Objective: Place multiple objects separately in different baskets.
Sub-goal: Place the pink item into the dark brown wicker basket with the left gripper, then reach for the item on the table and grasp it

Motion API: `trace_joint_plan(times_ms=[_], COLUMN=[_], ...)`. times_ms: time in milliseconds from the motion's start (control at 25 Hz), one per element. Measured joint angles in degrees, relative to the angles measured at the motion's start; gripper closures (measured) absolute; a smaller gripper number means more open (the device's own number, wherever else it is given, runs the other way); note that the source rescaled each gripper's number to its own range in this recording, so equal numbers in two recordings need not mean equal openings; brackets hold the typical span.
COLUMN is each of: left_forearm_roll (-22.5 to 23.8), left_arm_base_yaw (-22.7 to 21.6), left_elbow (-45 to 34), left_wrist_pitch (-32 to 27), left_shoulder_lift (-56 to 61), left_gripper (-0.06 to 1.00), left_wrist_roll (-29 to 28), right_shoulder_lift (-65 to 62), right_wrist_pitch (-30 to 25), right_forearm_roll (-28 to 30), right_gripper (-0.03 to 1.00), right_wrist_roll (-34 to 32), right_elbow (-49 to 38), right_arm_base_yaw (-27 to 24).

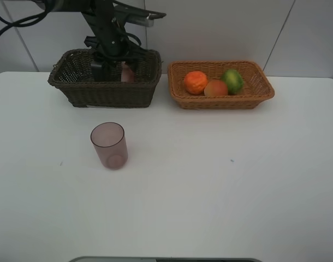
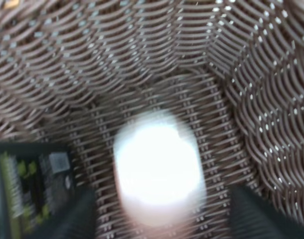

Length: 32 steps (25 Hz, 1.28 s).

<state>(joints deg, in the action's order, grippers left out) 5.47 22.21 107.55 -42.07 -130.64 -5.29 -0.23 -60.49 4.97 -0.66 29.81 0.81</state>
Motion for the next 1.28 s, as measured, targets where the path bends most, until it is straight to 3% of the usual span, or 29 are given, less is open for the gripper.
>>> trace_joint_plan(times_ms=[120, 360, 720, 880, 1120, 1280], left_forearm_roll=[-0.05, -0.05, -0.77, -1.2, -1.22, -1.22], left_arm_base_yaw=[0.68, 1.54, 5.57, 7.15, 7.5, 7.5], left_elbow=[0.0, 0.0, -1.79, -9.66, -27.53, -38.91], left_wrist_pitch=[0.33, -1.43, -11.32, -11.32, -7.14, -4.3], left_shoulder_lift=[0.11, 1.63, 8.56, 15.03, 27.62, 35.87], left_gripper=[0.09, 0.08, 0.08, 0.08, 0.08, 0.0], left_wrist_roll=[0.12, 0.29, 0.29, 0.29, -0.2, -1.31], right_shoulder_lift=[0.0, 0.0, 0.0, 0.0, 0.0, 0.0], right_wrist_pitch=[0.0, 0.0, 0.0, 0.0, 0.0, 0.0], right_forearm_roll=[0.06, 0.06, 0.01, 0.01, -0.05, -0.05], right_gripper=[0.04, 0.04, 0.04, 0.04, 0.04, 0.04], right_wrist_roll=[0.0, 0.0, 0.0, 0.0, 0.0, 0.0], right_elbow=[0.0, 0.0, 0.0, 0.0, 0.0, 0.0], right_arm_base_yaw=[0.0, 0.0, 0.0, 0.0, 0.0, 0.0])
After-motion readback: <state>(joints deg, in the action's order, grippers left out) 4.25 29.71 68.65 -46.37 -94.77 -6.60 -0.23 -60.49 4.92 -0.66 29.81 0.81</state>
